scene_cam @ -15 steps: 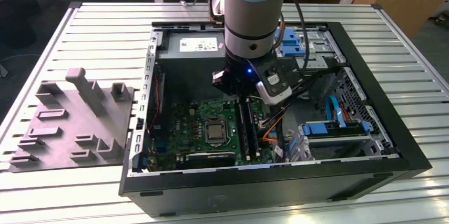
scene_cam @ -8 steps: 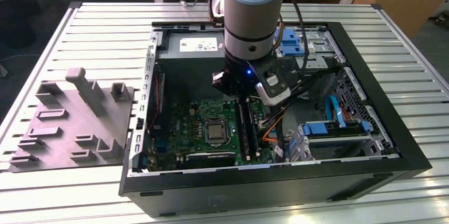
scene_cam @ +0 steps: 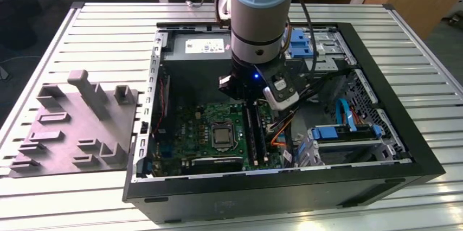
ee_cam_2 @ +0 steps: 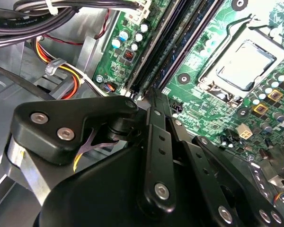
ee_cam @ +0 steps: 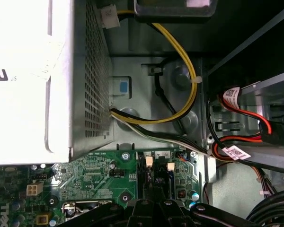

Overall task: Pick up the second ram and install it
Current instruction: 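Press down the second ram until it locks into place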

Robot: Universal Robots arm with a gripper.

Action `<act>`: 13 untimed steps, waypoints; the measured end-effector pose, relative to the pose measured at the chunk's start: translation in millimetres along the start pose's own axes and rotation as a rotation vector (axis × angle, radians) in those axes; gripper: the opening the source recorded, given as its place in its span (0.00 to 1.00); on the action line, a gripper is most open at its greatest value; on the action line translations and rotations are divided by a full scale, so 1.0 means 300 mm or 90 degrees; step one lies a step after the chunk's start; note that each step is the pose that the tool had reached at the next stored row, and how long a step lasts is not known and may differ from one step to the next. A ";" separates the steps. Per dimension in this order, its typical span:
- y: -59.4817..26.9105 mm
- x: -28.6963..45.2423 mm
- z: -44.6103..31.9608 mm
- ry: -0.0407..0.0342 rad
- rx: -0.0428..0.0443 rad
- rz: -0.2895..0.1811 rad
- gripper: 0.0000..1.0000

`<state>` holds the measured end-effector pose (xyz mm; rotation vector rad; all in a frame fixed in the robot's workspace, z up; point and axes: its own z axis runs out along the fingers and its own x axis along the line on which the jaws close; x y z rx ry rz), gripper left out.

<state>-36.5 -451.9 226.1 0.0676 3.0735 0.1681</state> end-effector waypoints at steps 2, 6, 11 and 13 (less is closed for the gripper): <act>0.000 0.000 0.001 0.0000 -0.0001 0.000 0.10; -0.001 0.001 0.010 0.0000 -0.0001 0.000 0.10; -0.002 0.001 0.016 -0.0001 -0.0003 0.000 0.10; -0.002 0.001 0.018 0.0000 -0.0001 0.000 0.10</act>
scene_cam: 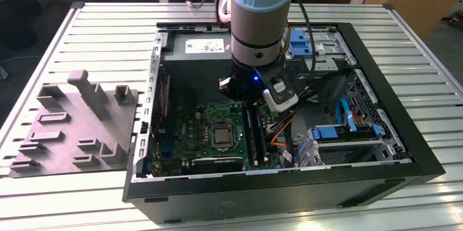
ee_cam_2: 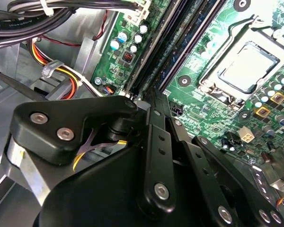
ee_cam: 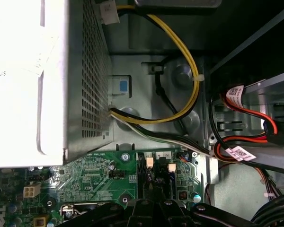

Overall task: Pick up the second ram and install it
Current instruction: 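Press down the second ram until it locks into place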

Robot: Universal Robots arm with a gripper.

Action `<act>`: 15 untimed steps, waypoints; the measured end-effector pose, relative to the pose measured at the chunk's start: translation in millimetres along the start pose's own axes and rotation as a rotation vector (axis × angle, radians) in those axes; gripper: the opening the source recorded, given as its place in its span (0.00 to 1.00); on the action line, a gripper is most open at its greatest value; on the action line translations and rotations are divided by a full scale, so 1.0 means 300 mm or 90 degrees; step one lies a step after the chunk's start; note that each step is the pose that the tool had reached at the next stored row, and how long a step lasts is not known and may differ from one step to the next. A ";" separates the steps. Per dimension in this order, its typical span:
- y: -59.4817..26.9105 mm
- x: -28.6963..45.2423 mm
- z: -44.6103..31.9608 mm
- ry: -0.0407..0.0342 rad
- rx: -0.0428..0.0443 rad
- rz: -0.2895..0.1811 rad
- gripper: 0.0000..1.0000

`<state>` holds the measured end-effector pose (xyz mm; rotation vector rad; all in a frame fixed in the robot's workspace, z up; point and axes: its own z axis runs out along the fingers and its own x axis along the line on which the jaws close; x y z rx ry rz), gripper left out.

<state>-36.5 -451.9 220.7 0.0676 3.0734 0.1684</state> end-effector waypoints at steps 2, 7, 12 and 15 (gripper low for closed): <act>0.000 0.000 0.000 0.0000 0.0001 0.000 0.10; -0.001 0.000 0.006 0.0001 0.0002 0.000 0.10; -0.001 0.000 0.008 -0.0001 -0.0002 0.000 0.10; -0.002 0.001 0.014 -0.0001 0.0000 0.000 0.10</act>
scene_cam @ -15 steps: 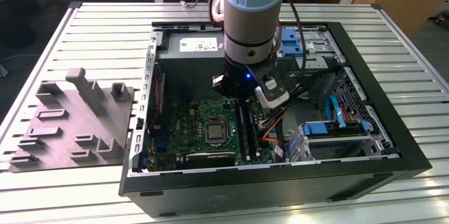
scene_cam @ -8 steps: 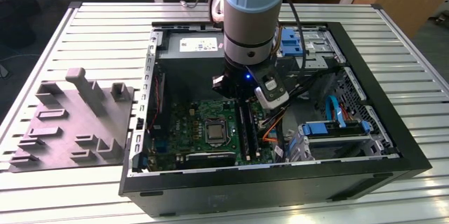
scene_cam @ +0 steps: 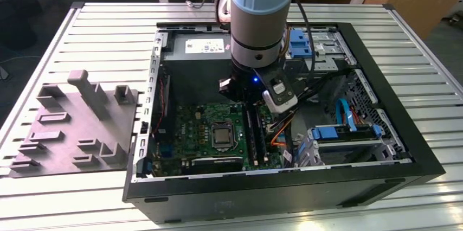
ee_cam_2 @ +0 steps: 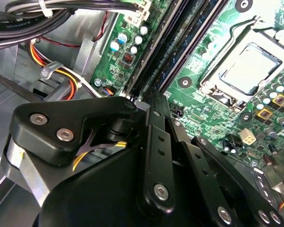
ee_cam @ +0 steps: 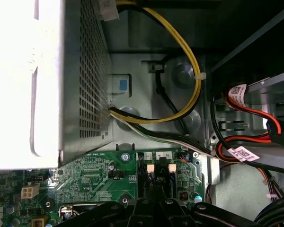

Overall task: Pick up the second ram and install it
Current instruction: 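Press down the second ram until it locks into place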

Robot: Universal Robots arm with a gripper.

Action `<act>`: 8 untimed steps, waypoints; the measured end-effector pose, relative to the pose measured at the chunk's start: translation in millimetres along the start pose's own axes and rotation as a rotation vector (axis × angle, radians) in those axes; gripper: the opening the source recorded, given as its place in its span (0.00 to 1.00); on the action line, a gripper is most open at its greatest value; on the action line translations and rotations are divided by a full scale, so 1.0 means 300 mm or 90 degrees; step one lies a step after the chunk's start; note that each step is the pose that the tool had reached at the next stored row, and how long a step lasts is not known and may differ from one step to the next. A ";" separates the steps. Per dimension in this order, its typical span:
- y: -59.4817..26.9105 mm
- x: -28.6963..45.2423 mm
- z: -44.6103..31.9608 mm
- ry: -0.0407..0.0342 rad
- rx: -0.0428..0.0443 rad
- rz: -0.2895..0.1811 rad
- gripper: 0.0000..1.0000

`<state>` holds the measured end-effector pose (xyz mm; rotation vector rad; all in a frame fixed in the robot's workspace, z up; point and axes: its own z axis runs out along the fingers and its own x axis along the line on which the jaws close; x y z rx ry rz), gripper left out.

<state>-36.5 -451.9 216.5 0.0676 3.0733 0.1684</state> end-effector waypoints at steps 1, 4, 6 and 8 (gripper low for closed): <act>0.000 0.000 0.000 0.0000 0.0001 0.000 0.10; 0.000 0.000 0.001 0.0000 0.0000 0.000 0.10; 0.000 0.000 0.002 -0.0001 0.0000 0.000 0.10; -0.001 0.000 0.004 0.0000 0.0002 0.000 0.10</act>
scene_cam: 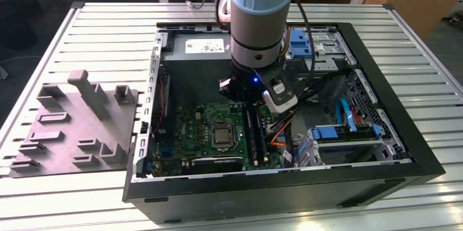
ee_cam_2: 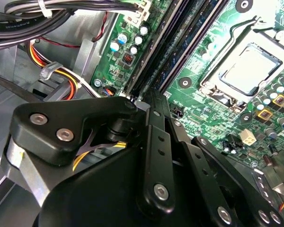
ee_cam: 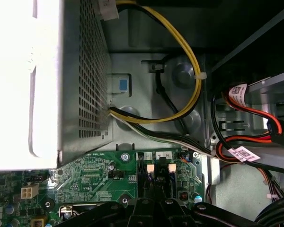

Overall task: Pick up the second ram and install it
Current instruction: 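Press down the second ram until it locks into place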

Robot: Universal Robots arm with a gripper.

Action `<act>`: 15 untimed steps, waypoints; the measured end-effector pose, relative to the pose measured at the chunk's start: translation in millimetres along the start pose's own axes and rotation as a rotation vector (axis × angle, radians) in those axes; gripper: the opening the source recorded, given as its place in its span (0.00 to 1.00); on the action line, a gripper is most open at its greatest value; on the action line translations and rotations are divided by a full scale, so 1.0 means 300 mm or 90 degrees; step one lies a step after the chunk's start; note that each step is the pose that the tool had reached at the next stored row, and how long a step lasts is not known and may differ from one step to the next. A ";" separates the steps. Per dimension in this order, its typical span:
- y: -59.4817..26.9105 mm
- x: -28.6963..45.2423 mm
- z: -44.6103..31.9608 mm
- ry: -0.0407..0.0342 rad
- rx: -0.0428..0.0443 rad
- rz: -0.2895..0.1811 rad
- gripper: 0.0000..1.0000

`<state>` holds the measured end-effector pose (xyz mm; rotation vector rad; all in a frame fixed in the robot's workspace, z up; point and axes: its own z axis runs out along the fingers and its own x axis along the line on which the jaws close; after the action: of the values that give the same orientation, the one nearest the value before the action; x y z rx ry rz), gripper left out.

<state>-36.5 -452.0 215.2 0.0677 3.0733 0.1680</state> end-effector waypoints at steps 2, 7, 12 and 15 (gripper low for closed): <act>0.000 0.000 0.000 0.0000 0.0000 0.000 0.10; 0.004 -0.002 -0.034 -0.0002 -0.0006 0.000 0.10; 0.009 -0.005 -0.078 -0.0001 -0.0002 0.000 0.10; 0.009 -0.005 -0.078 -0.0002 -0.0005 0.000 0.10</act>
<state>-36.5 -451.9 238.9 0.0676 3.0729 0.1691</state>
